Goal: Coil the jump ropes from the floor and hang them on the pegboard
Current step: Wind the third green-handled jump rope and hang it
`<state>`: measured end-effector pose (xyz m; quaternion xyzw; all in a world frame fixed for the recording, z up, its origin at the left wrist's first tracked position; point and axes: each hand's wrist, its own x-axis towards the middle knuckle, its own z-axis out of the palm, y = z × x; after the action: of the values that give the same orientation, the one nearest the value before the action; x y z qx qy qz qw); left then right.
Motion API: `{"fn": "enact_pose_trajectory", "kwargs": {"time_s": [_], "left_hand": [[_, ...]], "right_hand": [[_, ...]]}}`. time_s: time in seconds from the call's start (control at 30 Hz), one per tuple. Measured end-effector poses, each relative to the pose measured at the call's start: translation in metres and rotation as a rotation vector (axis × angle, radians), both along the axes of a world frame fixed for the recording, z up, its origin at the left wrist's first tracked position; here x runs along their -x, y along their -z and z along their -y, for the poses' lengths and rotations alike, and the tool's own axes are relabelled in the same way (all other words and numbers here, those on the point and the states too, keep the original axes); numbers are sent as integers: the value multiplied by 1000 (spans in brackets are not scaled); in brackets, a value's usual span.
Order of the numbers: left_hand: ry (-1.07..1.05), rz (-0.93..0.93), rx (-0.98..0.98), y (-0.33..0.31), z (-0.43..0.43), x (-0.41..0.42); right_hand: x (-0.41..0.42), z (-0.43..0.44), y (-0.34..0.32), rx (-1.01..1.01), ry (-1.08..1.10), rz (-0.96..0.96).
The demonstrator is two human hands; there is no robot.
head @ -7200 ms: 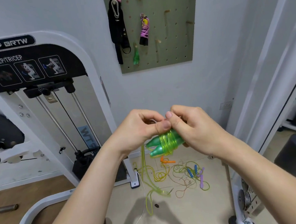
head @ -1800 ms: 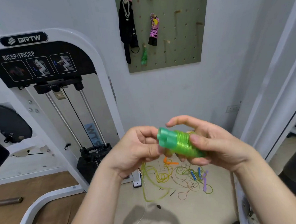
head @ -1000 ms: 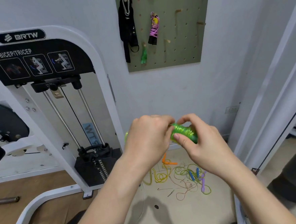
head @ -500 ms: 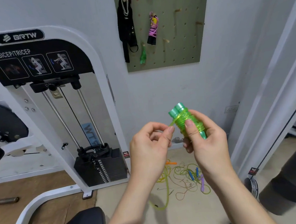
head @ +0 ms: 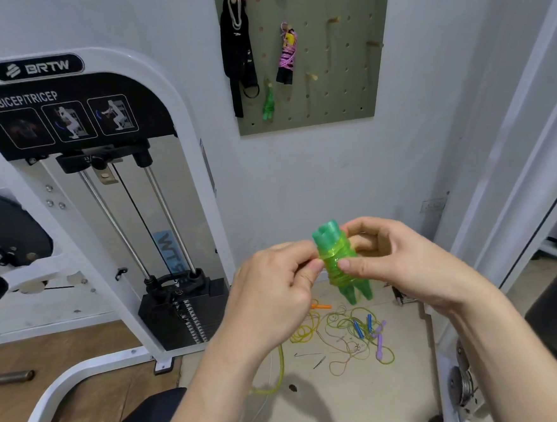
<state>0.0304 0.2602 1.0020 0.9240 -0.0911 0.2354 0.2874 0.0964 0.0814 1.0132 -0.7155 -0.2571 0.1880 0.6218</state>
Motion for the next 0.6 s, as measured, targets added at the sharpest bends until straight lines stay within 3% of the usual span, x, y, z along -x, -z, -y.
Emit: {"fn": "enact_pose_trajectory", "kwargs": {"time_s": [0.1, 0.33, 0.6], "left_hand": [[40, 14, -41, -4, 1, 1], [87, -3, 351, -2, 4, 5], [237, -223, 923, 10, -2, 2]], "right_hand": [[6, -11, -1, -6, -36, 14], [16, -37, 9, -264, 176, -50], [26, -42, 10, -306, 216, 60]]}}
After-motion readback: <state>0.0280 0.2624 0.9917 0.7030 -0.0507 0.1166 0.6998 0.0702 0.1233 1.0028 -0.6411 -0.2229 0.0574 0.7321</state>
